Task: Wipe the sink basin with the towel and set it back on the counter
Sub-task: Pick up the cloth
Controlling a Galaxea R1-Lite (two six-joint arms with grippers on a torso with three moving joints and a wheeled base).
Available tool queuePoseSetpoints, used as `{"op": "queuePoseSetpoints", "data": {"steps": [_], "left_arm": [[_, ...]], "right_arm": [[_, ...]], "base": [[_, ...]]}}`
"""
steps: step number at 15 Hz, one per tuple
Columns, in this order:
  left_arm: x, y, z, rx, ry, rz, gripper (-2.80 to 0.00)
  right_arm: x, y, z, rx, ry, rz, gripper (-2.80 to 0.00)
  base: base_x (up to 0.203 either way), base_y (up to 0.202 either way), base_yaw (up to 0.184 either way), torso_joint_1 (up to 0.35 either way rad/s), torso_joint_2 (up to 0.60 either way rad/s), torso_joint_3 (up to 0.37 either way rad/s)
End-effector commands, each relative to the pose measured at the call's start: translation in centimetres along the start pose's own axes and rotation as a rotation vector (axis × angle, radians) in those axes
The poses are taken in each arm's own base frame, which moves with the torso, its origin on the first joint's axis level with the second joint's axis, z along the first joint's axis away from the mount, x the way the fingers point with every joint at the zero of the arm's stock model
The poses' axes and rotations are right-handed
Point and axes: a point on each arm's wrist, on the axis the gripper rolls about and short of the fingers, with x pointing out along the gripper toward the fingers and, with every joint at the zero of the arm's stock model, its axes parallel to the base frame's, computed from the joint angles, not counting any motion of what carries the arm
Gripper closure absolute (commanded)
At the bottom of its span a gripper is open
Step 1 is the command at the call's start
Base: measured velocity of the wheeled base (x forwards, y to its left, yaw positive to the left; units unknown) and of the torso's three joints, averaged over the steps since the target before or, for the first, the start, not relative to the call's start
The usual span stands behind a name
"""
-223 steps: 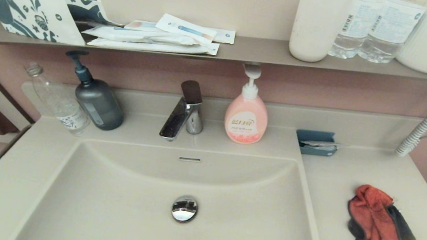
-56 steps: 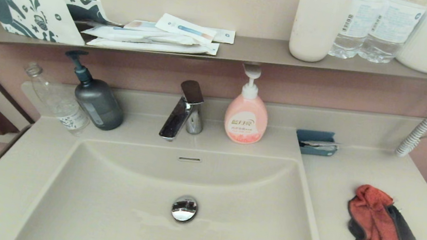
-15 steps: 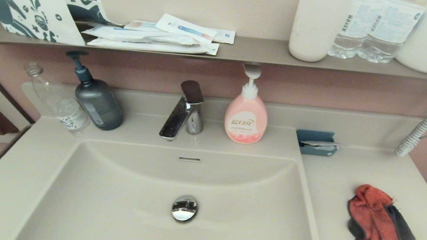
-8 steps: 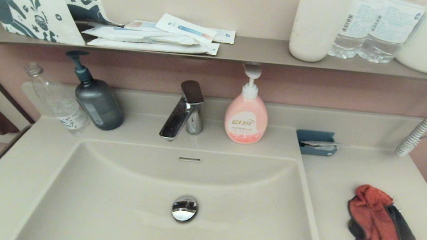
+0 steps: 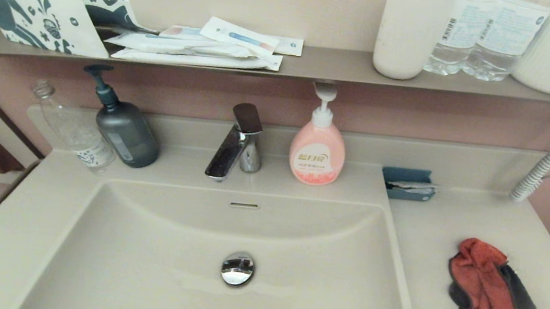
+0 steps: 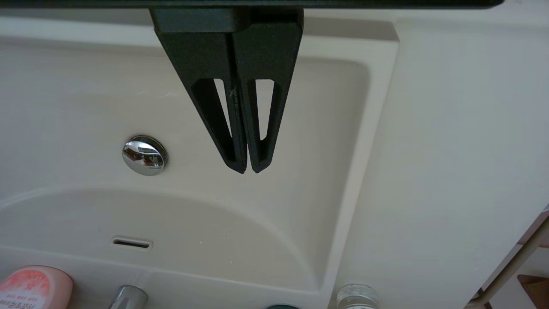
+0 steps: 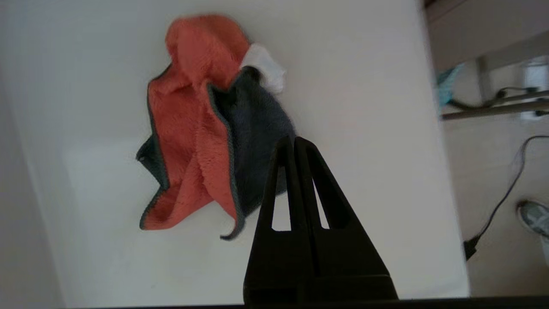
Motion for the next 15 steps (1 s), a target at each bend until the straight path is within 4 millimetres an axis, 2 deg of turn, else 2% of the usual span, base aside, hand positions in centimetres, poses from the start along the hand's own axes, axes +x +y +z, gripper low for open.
{"op": "queuePoseSetpoints", "data": {"steps": [1, 3, 5, 9, 11, 12, 15], "left_arm": [[0.0, 0.0, 0.0, -0.001, 0.000, 0.000, 0.00], [0.0, 0.0, 0.0, -0.001, 0.002, -0.001, 0.00], [0.0, 0.0, 0.0, -0.001, 0.000, 0.000, 0.00], [0.0, 0.0, 0.0, -0.001, 0.002, -0.001, 0.00], [0.0, 0.0, 0.0, -0.001, 0.001, 0.001, 0.00], [0.0, 0.0, 0.0, -0.001, 0.000, 0.000, 0.00], [0.0, 0.0, 0.0, -0.001, 0.001, 0.000, 0.00]], "right_arm": [[3.3, 0.4, -0.3, -0.019, 0.117, 0.017, 0.00], [5.0, 0.8, -0.3, -0.056, 0.165, 0.059, 0.00], [5.7, 1.1, -0.3, -0.122, 0.178, 0.098, 0.00], [7.7, 1.8, 0.6, -0.088, 0.174, 0.129, 0.00], [7.9, 1.8, 0.5, -0.091, 0.182, 0.127, 0.00], [7.9, 1.8, 0.5, -0.091, 0.181, 0.127, -2.80], [7.8, 1.8, 0.6, -0.095, 0.182, 0.129, -2.80]], "base": [[0.000, 0.000, 0.000, 0.000, 0.00, 0.000], [0.000, 0.000, 0.000, 0.000, 0.00, 0.000], [0.000, 0.000, 0.000, 0.000, 0.00, 0.000], [0.000, 0.000, 0.000, 0.000, 0.00, 0.000], [0.000, 0.000, 0.000, 0.000, 0.00, 0.000], [0.000, 0.000, 0.000, 0.000, 0.00, 0.000], [0.000, 0.000, 0.000, 0.000, 0.00, 0.000]]}}
